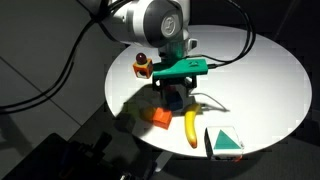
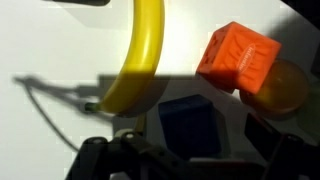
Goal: Put the blue block on top of the pink block
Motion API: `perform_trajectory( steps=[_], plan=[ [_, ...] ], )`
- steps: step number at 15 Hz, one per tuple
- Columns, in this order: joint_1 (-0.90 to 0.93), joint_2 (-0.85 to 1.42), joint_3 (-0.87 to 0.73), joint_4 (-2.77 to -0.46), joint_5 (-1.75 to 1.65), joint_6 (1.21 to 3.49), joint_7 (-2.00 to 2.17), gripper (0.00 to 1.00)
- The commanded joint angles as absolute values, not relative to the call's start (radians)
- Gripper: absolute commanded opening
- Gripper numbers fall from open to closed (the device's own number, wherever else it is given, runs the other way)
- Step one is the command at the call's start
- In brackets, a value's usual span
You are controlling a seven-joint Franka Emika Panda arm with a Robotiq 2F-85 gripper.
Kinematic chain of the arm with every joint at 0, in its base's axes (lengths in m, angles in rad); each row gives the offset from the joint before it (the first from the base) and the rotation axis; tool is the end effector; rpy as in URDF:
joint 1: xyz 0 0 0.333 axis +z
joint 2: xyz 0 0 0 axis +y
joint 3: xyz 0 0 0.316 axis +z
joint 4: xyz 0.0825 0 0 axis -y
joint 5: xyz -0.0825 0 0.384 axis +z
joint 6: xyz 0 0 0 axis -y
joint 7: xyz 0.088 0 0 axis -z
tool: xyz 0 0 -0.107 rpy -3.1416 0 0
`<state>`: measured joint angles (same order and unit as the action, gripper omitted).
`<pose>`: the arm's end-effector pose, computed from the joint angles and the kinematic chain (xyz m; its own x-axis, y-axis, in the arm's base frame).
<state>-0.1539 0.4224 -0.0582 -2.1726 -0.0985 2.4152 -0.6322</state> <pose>0.5300 -0.1155 0.1816 0.8580 0.4768 -0.1909 0.4772 -0.8775 -0.0470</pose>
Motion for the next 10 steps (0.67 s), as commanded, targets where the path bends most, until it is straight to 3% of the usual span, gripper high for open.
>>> perform_trajectory(
  steps=[1,10],
  plan=[
    [-0.159,0.457,-0.047,-2.139,-0.142,2.420,-0.627,1.00],
    [-0.157,0.503,-0.041,-2.112,-0.186,2.419,-0.621,1.00]
  ],
)
